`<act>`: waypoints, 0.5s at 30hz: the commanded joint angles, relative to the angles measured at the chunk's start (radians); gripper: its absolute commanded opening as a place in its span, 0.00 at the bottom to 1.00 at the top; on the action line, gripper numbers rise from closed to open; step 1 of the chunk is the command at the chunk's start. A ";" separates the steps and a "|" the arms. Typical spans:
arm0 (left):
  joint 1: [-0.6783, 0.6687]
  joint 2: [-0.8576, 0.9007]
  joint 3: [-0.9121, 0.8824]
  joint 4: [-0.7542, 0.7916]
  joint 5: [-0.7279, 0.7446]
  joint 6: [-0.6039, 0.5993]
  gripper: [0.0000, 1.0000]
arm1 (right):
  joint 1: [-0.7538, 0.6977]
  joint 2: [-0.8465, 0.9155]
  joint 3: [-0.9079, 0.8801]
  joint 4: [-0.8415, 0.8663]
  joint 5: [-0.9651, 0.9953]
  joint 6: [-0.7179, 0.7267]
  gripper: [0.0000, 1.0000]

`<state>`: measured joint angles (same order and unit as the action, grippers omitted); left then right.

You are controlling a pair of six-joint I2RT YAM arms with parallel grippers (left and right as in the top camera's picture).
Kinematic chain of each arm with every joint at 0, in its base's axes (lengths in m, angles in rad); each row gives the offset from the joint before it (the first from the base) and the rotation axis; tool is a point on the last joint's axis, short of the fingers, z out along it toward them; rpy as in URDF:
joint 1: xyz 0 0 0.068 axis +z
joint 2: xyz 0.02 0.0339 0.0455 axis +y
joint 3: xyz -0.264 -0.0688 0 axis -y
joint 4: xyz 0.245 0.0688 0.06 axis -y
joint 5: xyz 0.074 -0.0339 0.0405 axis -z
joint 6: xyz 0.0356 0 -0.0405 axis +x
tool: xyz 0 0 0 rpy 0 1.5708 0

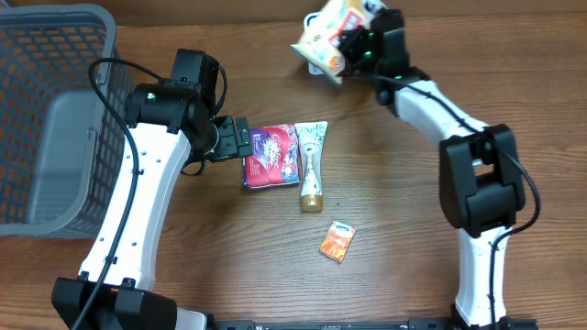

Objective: Scan the item barcode

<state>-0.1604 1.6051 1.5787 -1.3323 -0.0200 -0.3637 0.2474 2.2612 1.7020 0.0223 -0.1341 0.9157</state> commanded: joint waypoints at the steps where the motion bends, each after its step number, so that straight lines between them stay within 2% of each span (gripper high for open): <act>1: -0.003 -0.002 0.007 0.002 -0.010 -0.010 1.00 | -0.105 -0.169 0.024 -0.053 -0.004 -0.034 0.04; 8: -0.003 -0.002 0.007 0.002 -0.010 -0.010 1.00 | -0.362 -0.286 0.024 -0.403 0.033 -0.034 0.04; 11: -0.003 -0.002 0.007 0.002 -0.010 -0.010 1.00 | -0.523 -0.282 0.021 -0.578 0.048 -0.034 0.04; 15: -0.003 -0.002 0.007 0.002 -0.010 -0.010 1.00 | -0.684 -0.261 0.020 -0.715 0.131 -0.034 0.04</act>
<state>-0.1604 1.6051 1.5787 -1.3319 -0.0200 -0.3637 -0.3412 1.9911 1.7168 -0.6407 -0.0830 0.8894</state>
